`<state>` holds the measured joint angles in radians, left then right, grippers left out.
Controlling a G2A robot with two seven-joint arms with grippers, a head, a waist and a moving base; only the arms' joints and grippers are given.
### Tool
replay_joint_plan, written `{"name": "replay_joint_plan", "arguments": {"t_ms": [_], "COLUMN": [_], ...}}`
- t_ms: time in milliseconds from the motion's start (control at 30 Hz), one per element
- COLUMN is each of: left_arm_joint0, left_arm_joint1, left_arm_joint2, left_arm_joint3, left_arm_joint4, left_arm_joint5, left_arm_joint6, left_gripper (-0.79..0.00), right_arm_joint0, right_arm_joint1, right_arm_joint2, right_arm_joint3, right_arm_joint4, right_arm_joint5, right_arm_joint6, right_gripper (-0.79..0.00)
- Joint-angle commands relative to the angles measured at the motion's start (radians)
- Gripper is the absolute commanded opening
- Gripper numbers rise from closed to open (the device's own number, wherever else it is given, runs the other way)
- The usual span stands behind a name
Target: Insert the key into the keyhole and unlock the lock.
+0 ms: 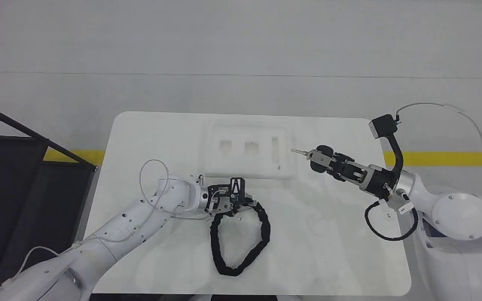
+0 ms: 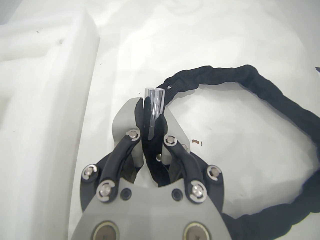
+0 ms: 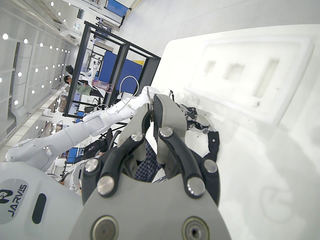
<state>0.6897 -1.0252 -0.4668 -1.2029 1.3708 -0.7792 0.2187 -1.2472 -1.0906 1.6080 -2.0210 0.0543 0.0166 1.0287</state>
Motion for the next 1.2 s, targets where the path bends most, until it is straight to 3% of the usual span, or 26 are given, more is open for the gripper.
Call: {"name": "replay_joint_plan", "arguments": {"t_ms": [0,300,533,767,1167], "left_arm_joint0": [0.000,0.006,0.042,0.097,0.149], "left_arm_joint1": [-0.003,0.014,0.053,0.090,0.119], "left_arm_joint2": [-0.009,-0.086,-0.181,-0.286,-0.422], "left_arm_joint3": [0.001,-0.043,-0.164,-0.302,-0.497], "left_arm_joint4": [-0.018,-0.018,0.003,0.000,-0.003], "left_arm_joint5": [-0.021,-0.099,-0.154,-0.189,-0.193], "left_arm_joint6": [0.018,0.135,0.198,0.226,0.221], "left_gripper": [-0.785,-0.785,-0.785,-0.785,-0.785], "right_arm_joint0": [0.000,0.000,-0.006,-0.026,-0.054], "right_arm_joint1": [0.000,0.000,0.000,0.018,0.042], "right_arm_joint2": [0.000,0.000,-0.002,0.033,0.078], "right_arm_joint3": [0.000,0.000,-0.009,-0.125,-0.267], "right_arm_joint4": [0.000,0.000,-0.007,-0.022,-0.002], "right_arm_joint5": [0.000,0.000,0.000,0.021,0.016], "right_arm_joint6": [0.000,0.000,-0.009,0.102,0.208], "right_gripper": [-0.785,-0.785,-0.785,-0.785,-0.785]}}
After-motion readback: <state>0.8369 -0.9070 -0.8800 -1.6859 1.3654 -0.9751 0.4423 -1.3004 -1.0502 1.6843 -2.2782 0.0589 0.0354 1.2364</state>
